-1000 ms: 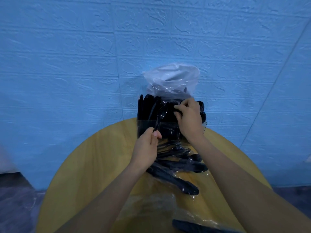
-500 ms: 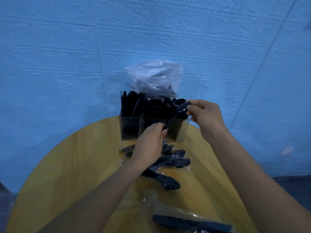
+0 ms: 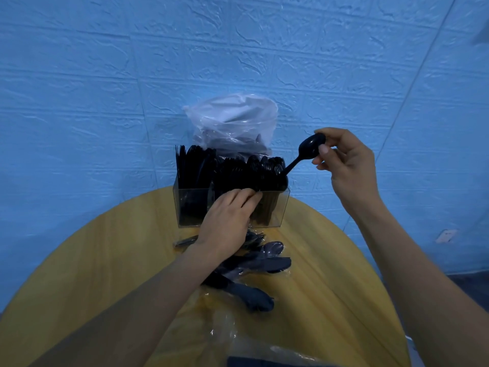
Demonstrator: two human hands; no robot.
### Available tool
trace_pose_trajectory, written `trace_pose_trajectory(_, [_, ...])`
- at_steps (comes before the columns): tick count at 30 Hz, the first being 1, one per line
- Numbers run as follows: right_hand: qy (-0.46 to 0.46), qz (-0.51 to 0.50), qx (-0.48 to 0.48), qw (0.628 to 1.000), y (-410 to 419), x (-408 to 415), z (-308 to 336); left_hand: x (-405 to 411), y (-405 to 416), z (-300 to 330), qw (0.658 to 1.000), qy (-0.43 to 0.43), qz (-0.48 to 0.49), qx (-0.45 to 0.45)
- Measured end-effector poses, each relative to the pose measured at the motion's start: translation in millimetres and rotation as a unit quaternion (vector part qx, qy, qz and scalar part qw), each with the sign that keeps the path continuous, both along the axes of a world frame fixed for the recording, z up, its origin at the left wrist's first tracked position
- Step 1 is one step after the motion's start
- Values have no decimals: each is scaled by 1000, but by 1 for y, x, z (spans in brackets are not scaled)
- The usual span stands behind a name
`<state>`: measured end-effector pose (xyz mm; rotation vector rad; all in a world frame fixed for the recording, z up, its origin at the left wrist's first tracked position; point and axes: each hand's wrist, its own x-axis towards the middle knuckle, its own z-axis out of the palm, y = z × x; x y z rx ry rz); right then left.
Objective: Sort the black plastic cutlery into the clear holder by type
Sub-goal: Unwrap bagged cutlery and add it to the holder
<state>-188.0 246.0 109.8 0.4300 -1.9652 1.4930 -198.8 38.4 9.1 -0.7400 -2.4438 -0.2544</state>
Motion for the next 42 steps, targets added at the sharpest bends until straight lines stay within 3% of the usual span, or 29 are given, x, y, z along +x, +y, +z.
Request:
trace_pose_trajectory(10, [-24,35,42,998,-12,-15,-12,-5,0,2,999,38,11,-16])
trace_pose_trajectory(16, [8,38,-3,999,2,-13,1,-5,0,5,999,30,13,-20])
trace_pose_trajectory(29, [-23,43,17,999,15,-21,-10,-4,9,4,999,30,38,-16])
trace_pose_trajectory(35, [-90,0,63,994,-2,-39,-56,-2,9,5,999,18,40,-25])
trace_pose_trajectory(42, [-52,-152,113,980,-20,-35,-72,1,3,6,998,-11,35,-42])
